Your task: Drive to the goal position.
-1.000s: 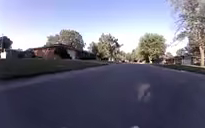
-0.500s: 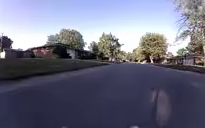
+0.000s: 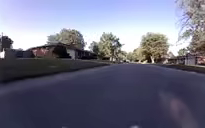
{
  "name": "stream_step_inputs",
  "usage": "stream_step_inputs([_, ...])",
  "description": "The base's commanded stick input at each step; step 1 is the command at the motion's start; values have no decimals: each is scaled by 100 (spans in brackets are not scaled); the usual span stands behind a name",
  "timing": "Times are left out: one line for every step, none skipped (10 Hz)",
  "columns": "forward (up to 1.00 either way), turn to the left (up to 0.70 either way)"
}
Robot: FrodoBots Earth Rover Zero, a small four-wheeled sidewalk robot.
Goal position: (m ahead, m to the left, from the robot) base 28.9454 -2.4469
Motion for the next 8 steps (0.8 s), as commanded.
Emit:
stream_step_inputs([98,0])
stream_step_inputs([98,0])
stream_step_inputs([98,0])
stream_step_inputs([98,0])
stream_step_inputs([98,0])
stream_step_inputs([98,0])
stream_step_inputs([98,0])
stream_step_inputs([98,0])
